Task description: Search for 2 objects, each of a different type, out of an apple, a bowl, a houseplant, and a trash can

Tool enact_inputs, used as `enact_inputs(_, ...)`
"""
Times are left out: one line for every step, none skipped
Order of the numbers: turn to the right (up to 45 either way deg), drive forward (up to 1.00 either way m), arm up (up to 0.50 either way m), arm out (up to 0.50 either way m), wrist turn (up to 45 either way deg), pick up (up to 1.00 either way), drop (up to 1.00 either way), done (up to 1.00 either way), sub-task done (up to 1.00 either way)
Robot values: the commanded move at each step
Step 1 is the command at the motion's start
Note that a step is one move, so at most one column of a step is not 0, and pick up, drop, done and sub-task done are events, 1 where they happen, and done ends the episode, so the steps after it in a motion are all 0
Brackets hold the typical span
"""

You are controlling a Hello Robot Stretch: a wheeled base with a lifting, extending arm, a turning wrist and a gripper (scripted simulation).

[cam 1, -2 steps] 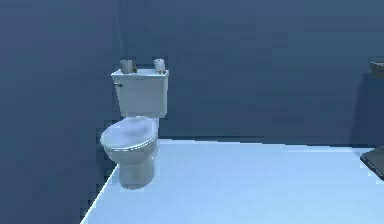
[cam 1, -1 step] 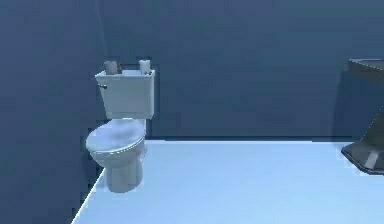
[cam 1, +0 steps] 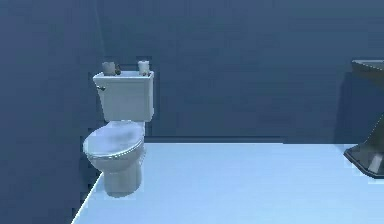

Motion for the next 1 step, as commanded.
enact_inputs(45.0, 0.0, 0.0, 0.0, 0.0, 0.0, 0.0, 0.0, 0.0)
